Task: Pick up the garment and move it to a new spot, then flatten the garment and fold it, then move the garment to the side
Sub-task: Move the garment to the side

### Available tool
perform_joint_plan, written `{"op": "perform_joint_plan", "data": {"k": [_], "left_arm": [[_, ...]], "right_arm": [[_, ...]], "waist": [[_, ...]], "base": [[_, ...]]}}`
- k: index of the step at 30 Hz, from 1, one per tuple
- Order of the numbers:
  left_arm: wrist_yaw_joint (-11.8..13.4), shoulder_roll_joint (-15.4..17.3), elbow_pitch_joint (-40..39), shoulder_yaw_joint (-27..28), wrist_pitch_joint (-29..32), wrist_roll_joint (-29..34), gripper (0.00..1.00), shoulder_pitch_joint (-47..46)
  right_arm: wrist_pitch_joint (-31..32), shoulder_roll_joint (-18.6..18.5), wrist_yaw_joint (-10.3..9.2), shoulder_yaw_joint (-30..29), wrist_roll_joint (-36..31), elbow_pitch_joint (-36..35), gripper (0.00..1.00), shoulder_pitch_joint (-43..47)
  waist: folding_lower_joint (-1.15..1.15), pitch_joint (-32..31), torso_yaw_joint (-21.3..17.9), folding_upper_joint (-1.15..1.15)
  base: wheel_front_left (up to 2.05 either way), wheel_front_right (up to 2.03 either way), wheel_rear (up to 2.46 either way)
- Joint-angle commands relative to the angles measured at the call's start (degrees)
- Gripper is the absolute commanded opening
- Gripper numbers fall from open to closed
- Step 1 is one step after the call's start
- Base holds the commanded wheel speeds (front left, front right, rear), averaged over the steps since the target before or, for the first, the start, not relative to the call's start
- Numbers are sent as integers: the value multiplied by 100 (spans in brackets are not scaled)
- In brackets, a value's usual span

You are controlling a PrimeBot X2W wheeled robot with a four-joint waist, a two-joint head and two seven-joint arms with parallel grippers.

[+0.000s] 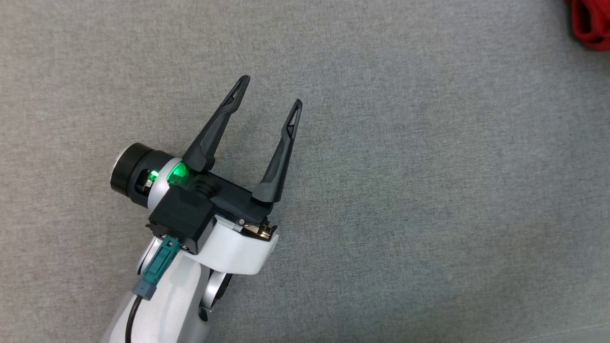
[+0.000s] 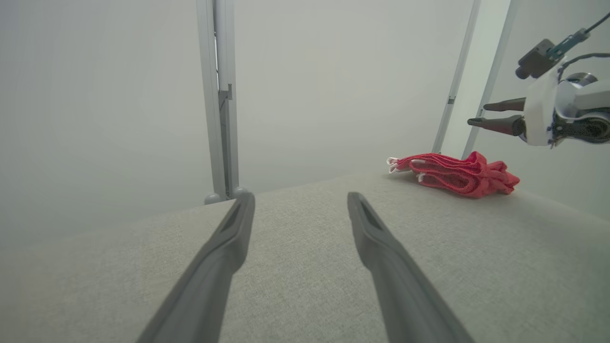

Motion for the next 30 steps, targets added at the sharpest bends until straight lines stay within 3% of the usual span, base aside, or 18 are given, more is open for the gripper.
{"op": "perform_joint_plan", "data": {"k": [1,7,13,20,30], "left_arm": [[55,0,41,46,-42,-66,100,51],[189,-68,187,122,-100,-220,100,228],[416,-149,420,327,-111,-516,100,505],[585,-214,760,631,-124,-943,100,786],[306,-206,1126,1174,-154,-1315,100,1270]], "right_arm": [[-31,71,1,-224,-192,-193,100,78],[-25,763,1,-1029,-694,-1122,100,745],[-23,1568,1,-1322,-484,-1939,100,1731],[-24,1899,1,-1327,0,-2655,100,2743],[-20,2412,1,-1705,9,-4160,100,4580]], "waist": [[-1,-153,3,0],[-1,-624,82,0],[-1,-1166,251,0],[-1,-1746,454,0],[-1,-2604,484,0]], "base": [[0,0,0],[0,0,0],[0,0,0],[0,0,0],[0,0,0]]}}
